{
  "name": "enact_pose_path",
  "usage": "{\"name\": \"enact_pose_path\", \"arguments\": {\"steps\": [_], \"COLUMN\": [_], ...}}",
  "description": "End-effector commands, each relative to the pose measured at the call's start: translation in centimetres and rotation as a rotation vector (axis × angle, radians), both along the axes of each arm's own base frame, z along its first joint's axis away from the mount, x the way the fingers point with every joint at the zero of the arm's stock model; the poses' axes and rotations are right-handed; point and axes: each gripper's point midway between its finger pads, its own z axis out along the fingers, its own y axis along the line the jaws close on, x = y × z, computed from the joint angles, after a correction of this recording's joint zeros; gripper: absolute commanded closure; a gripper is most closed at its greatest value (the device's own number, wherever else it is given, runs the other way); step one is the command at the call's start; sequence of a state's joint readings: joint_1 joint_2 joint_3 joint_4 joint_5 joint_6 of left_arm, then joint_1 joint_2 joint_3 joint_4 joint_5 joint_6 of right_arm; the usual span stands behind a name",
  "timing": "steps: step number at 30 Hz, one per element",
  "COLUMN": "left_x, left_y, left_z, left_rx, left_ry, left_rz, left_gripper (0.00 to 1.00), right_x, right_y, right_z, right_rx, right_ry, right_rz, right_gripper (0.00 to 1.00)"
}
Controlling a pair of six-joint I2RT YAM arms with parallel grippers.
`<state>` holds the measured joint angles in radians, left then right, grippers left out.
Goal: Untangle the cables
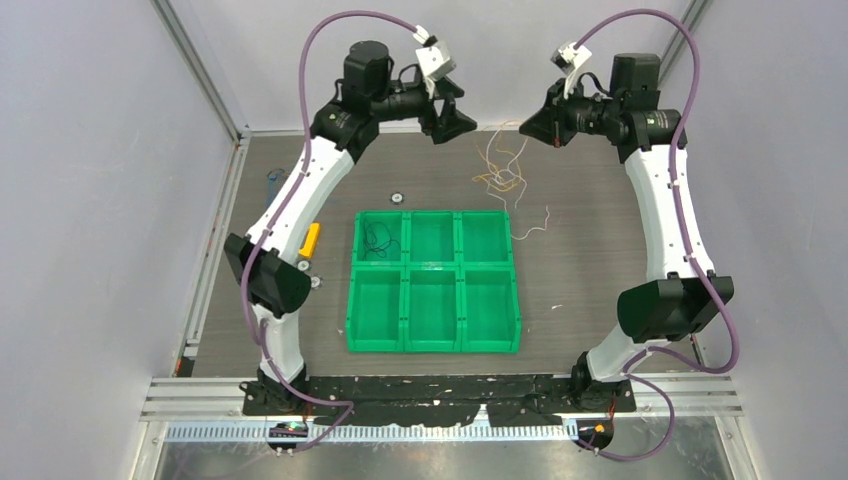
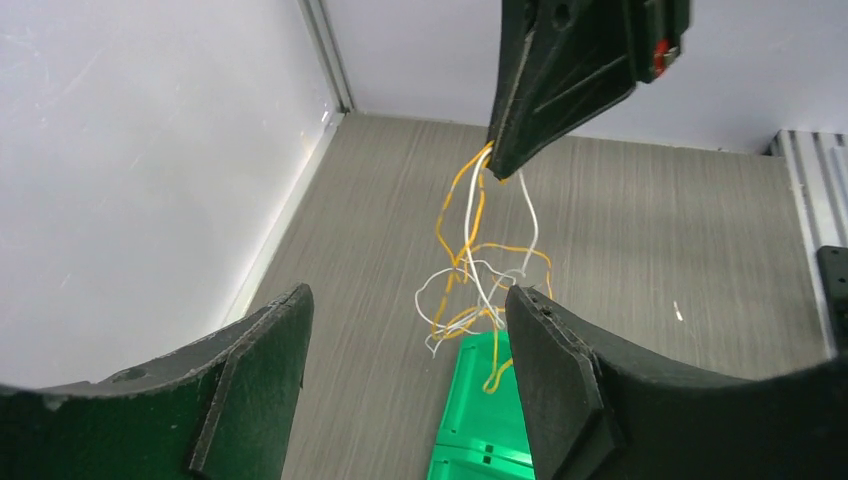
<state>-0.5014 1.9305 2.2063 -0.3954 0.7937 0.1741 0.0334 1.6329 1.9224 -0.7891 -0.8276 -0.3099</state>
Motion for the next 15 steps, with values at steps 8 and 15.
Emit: {"name": "enact_pose_path", "arguments": {"steps": [8,15], "left_x": [2.2,2.9], "left_y": [-3.3,-4.2], "left_z": [-4.5,-5.4], "left_rx": [0.113,0.131], "left_ry": [-0.064,-0.077], "left_rz": [0.030,0.057], "left_gripper": [0.38,0.61], "right_x": [-1.6,-1.6], "right_y": [0.5,0.5], "right_z": [1.2,0.2], "right_rx": [-0.015,-0.024], "right_ry": [-0.066,-0.047], "right_rz": [0.032,0.033], "right_gripper": [0.95,0.95]}}
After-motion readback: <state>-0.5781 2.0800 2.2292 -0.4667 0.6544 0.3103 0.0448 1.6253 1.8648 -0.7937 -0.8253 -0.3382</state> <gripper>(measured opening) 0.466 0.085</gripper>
